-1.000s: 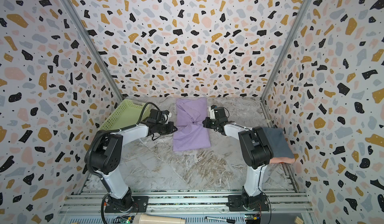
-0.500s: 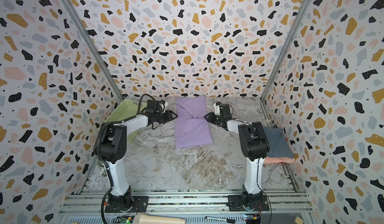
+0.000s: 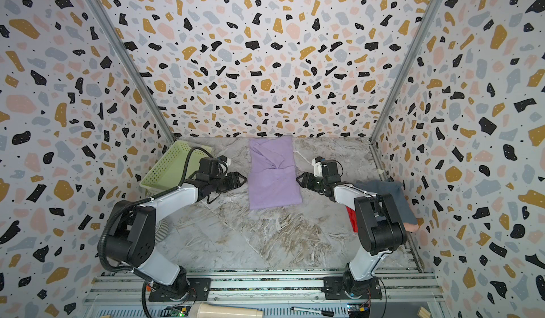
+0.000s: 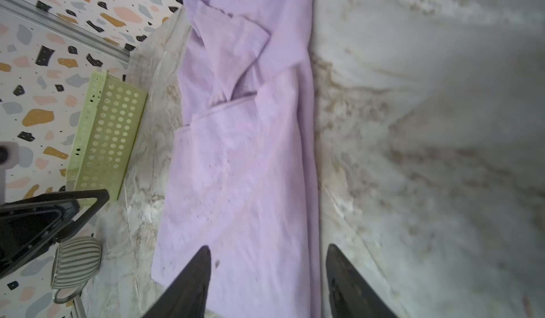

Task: Fold and stack the t-shirts

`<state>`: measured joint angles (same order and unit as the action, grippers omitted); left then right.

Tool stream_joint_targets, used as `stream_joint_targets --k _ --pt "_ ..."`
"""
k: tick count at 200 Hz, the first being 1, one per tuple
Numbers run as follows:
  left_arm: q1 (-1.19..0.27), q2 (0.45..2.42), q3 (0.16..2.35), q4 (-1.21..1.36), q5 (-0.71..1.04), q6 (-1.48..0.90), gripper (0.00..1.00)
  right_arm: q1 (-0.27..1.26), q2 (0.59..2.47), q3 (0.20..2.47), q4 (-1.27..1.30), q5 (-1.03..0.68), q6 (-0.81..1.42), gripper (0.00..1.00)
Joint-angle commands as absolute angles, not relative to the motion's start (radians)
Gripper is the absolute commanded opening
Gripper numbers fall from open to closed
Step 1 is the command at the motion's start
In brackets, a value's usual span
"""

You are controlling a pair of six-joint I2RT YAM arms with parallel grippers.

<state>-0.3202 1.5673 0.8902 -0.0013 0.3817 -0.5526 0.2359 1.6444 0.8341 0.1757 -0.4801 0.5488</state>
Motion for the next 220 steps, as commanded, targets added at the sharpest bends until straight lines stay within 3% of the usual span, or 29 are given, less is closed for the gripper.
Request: stream_joint_targets --k 1,43,117,141,162,187,220 --pt "-0.384 1.488 0.792 0.019 0.336 -0.6 0.66 0.245 1.539 0.744 0.127 -0.465 0.547 0.64" --pt "-0.455 1.436 0.632 0.129 0.325 -0.701 0.66 0.264 1.511 0.633 0.172 -0.49 0.572 0.64" --pt "-0.484 1.632 0.564 0.478 0.355 -0.936 0.56 0.327 1.68 0.665 0.293 -0.498 0.621 0.61" --pt "-0.486 1.673 0.584 0.509 0.367 -0.951 0.43 0.328 1.723 0.698 0.332 -0.507 0.622 0.45" --pt "-0.489 1.705 0.608 0.537 0.395 -0.96 0.25 0.341 1.731 0.721 0.344 -0.519 0.624 0.21" --pt "-0.494 1.704 0.608 0.547 0.411 -0.955 0.0 0.363 1.688 0.72 0.316 -0.52 0.601 0.07" --pt "-0.513 1.582 0.528 0.439 0.429 -0.901 0.0 0.371 1.515 0.642 0.185 -0.533 0.545 0.02"
